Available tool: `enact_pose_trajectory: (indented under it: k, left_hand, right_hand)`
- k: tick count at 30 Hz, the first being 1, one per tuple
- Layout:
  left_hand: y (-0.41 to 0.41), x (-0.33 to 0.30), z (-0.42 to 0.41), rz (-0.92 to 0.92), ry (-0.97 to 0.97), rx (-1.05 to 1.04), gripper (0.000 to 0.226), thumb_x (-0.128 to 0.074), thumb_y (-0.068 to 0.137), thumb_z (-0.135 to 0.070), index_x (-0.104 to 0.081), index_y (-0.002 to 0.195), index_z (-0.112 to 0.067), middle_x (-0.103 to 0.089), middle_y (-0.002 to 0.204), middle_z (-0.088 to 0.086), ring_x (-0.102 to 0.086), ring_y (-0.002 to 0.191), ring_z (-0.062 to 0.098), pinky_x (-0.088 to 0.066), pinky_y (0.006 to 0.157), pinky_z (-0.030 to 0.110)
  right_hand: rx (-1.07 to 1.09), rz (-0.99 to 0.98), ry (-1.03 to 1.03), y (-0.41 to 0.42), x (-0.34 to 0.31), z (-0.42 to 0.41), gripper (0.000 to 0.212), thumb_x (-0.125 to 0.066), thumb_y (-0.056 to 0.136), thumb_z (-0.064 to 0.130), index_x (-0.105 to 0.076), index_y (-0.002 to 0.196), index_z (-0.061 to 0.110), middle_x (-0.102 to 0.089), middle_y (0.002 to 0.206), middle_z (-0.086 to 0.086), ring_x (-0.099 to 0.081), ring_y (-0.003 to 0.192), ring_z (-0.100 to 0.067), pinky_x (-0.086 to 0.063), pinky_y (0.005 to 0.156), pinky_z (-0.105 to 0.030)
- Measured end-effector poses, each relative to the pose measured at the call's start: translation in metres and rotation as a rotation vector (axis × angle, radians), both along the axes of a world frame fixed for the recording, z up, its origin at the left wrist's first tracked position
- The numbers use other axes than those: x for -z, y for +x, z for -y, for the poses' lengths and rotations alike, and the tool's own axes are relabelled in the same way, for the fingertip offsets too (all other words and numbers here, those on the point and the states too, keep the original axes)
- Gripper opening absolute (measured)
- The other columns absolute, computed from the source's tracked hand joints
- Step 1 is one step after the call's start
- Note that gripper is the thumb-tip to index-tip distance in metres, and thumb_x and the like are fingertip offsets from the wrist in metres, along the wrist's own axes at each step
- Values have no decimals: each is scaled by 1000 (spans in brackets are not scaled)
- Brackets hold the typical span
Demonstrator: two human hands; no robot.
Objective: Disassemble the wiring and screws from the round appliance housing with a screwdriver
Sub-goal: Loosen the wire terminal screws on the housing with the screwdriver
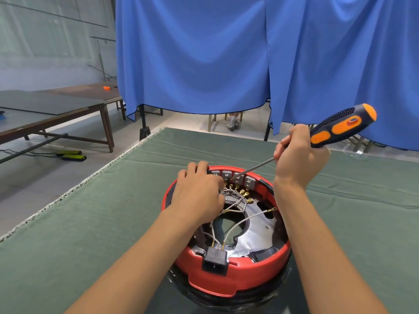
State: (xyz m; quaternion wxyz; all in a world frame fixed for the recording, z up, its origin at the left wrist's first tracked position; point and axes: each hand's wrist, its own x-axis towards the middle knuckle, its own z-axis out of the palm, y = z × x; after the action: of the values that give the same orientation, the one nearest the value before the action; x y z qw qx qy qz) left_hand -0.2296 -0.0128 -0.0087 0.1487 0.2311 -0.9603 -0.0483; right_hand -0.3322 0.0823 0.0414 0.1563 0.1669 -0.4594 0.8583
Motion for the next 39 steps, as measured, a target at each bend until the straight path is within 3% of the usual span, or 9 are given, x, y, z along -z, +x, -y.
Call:
enact_pose_trajectory:
  k: [5, 11, 20, 39]
  left_hand:
    - [-1, 0, -1, -35, 20, -74, 41, -49, 89, -34, -45, 126, -16, -39, 137, 7, -30, 126, 27, -26, 104, 39]
    - [-2, -1, -1, -28, 53, -102, 50, -49, 89, -34, -35, 134, -18, -42, 135, 8, -34, 124, 28, -27, 104, 41]
    - [-4, 2, 2, -44, 32, -76, 52, -51, 88, -31, -34, 136, -20, -41, 138, 5, -34, 126, 27, -27, 104, 41]
    - [-5, 0, 1, -77, 58, -101, 43, -52, 85, -28, -40, 126, -21, -45, 129, 2, -38, 118, 24, -30, 96, 37]
  right_hand:
    - [9, -64, 32, 0, 1, 1, 20, -52, 72, 12, -46, 54, 7, -37, 36, 5, -35, 32, -14, -29, 38, -15]
    - [21, 58, 51, -8, -1, 2, 21, -50, 69, 16, -41, 53, 8, -36, 38, 4, -33, 35, -13, -25, 39, -15]
    - [34, 192, 72, -36, -4, 7, 28, -50, 79, 12, -40, 53, 15, -37, 38, 7, -35, 37, -12, -25, 39, -16]
    - [-27, 312, 29, -43, -7, 7, 28, -50, 80, 12, -37, 56, 17, -34, 38, 9, -31, 34, -9, -23, 37, -16]
